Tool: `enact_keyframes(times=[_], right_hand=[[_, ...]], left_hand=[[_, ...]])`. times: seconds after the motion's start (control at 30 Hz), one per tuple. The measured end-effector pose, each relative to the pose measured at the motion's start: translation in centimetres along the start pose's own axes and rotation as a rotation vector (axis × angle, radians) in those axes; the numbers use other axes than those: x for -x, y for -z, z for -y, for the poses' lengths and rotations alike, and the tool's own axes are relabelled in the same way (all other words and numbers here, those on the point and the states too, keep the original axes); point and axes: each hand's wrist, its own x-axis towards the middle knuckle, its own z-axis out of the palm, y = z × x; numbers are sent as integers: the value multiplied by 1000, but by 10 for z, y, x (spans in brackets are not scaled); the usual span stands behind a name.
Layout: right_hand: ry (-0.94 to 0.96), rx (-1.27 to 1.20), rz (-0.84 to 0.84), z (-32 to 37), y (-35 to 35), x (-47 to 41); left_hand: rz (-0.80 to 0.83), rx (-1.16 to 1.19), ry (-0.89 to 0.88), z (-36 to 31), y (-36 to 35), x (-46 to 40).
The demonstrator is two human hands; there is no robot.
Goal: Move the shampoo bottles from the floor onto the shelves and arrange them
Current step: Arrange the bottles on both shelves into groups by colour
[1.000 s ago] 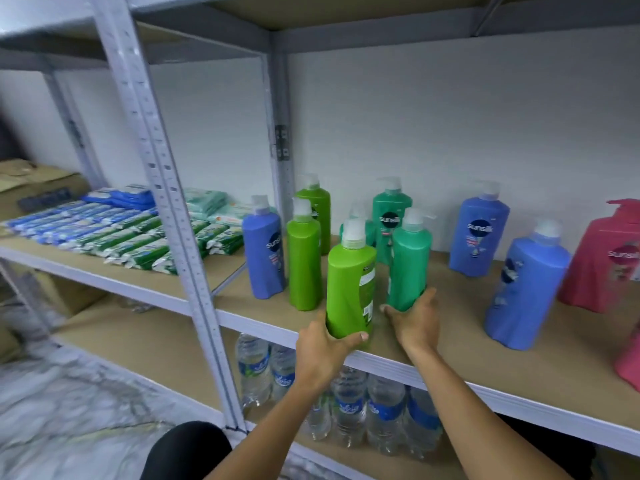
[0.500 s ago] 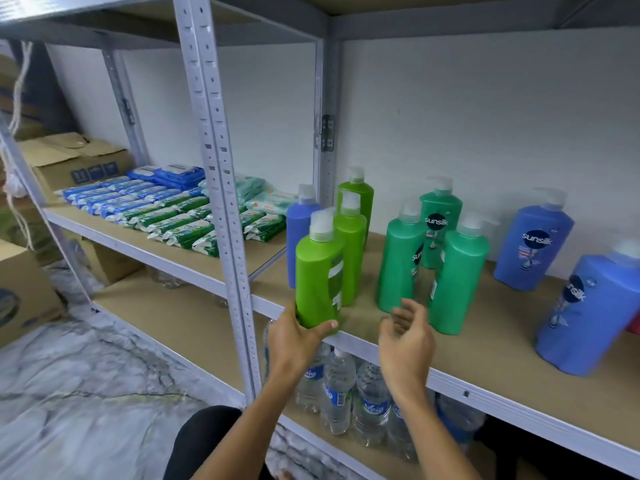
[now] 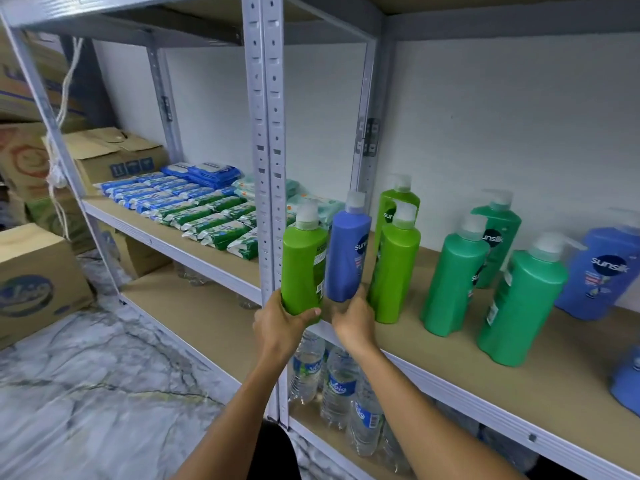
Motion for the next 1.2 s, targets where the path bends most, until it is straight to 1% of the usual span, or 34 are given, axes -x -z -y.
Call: enact_keyframes(times=[0.23,0.33,0.4,0.5,0.6,0.7,0.83,1.0,1.1,1.2], right_hand=[[-75,-50,-160,10,-28,-37],[-62,-99,-256,16,-33,-52],[-64,-100,-284,19,-34,-60],[-97,-98,-282,20,-32,-65],[-76,-74,-270,17,-31,-57],[-62,-110,-212,11,-26,-37],[-19,-145,-124,5,-3,2],[21,-78,-73,-1,38,44],[24,-55,-86,-12,63,62],[10,-36,-125,-25,87,74]], left_hand=[[-17,-15,2,7,0,-10],[-22,-41,-24,9,-1,-12],[-21,-51,-39,10,-1,-12],[-24,-28,-46,11,-2,-12],[-37,30,-43,15,-4,-10],[-60,88,-43,19,-5,-7],[-73,97,-42,20,-7,-5],[-51,43,-62,8,-12,-7],[-20,-24,-107,-4,-23,-8],[49,-107,-117,-14,-40,-15]])
